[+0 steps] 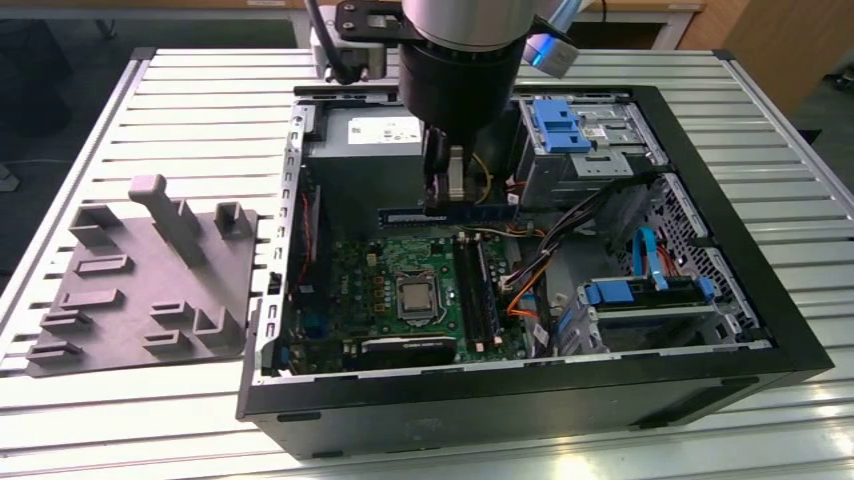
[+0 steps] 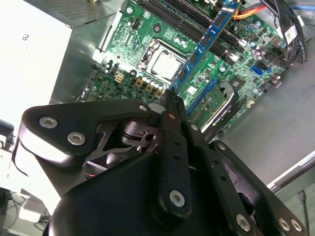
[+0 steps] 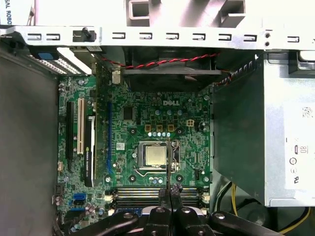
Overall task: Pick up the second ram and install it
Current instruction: 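Insert the second ram into the second slot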
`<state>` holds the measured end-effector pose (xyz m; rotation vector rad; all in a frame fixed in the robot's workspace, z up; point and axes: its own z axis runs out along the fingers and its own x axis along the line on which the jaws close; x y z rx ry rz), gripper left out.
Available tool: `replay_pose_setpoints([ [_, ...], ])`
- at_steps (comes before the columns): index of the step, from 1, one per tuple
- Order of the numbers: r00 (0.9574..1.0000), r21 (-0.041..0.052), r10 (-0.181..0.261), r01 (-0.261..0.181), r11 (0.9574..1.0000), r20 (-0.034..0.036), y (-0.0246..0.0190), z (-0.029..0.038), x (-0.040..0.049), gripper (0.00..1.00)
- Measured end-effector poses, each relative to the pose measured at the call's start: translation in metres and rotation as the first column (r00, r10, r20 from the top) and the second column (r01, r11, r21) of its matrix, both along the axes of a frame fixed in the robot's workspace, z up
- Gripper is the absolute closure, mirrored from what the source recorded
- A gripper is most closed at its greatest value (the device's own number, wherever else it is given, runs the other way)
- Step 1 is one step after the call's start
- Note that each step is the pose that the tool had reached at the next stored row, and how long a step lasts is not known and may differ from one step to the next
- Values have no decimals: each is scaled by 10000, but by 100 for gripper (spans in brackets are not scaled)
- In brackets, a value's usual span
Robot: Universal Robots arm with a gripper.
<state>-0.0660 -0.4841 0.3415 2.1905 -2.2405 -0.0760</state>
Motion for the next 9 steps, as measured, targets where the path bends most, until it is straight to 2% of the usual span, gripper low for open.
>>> replay_pose_setpoints([
  [9, 9984, -5, -565, 565, 9984, 0, 0, -2, 1, 88],
])
